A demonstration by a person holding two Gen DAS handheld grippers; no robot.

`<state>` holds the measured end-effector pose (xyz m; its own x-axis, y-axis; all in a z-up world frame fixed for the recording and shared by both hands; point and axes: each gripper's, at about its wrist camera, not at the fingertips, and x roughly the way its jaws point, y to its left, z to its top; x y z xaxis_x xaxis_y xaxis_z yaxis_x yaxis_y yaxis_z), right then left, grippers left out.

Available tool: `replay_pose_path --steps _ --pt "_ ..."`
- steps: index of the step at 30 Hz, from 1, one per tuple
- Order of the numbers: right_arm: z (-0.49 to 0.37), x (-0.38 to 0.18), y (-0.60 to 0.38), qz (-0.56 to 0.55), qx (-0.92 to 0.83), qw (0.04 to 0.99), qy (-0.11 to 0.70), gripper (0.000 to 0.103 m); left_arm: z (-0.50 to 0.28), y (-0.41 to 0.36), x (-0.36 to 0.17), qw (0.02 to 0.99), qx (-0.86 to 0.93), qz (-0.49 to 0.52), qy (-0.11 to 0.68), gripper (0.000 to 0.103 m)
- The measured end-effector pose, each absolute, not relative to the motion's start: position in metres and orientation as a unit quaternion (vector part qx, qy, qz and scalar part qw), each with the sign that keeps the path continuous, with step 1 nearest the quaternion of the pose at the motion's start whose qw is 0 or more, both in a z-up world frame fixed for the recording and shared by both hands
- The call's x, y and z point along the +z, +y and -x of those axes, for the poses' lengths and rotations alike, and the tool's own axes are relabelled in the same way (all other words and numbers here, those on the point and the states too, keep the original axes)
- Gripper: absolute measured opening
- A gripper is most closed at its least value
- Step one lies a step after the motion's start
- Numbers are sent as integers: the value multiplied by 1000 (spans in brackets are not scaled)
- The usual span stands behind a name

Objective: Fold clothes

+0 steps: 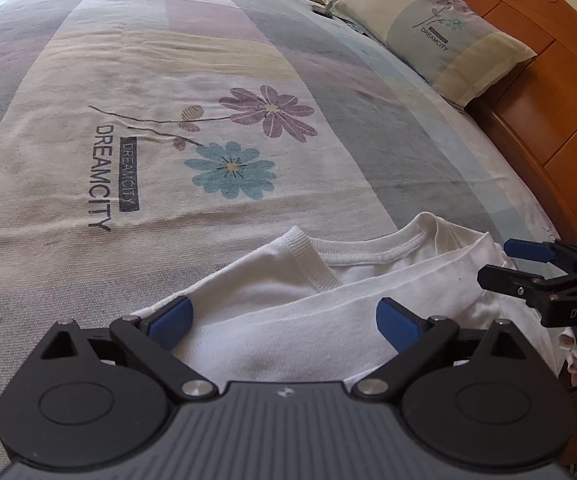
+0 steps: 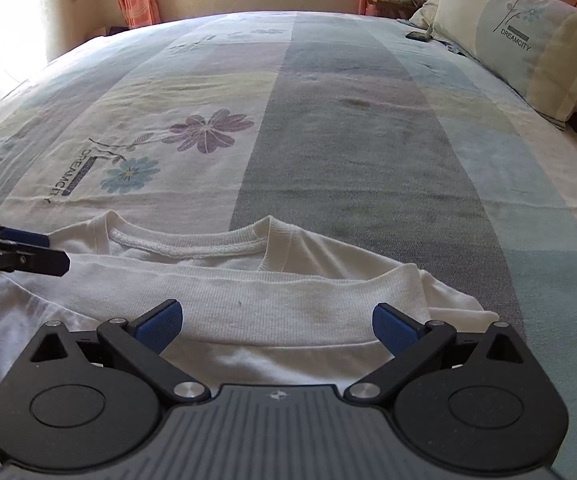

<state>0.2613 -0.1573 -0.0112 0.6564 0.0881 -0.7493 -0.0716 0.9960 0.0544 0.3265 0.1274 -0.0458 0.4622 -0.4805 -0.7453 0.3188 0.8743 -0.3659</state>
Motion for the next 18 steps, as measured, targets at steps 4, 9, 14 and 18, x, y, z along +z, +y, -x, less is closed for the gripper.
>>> replay_pose_path --steps 4,9,14,18 --pt "-292 -10 -152 -40 95 911 398 103 -323 136 -26 866 -219 94 439 98" --pt "-326 -48 -149 -60 116 899 419 103 -311 146 -6 884 -168 80 429 98" --pt "-338 -53 -150 -41 129 906 400 103 -293 145 2 895 -118 77 424 98" --pt "-332 -33 -168 -85 142 900 404 103 -270 130 11 903 -80 72 416 98"
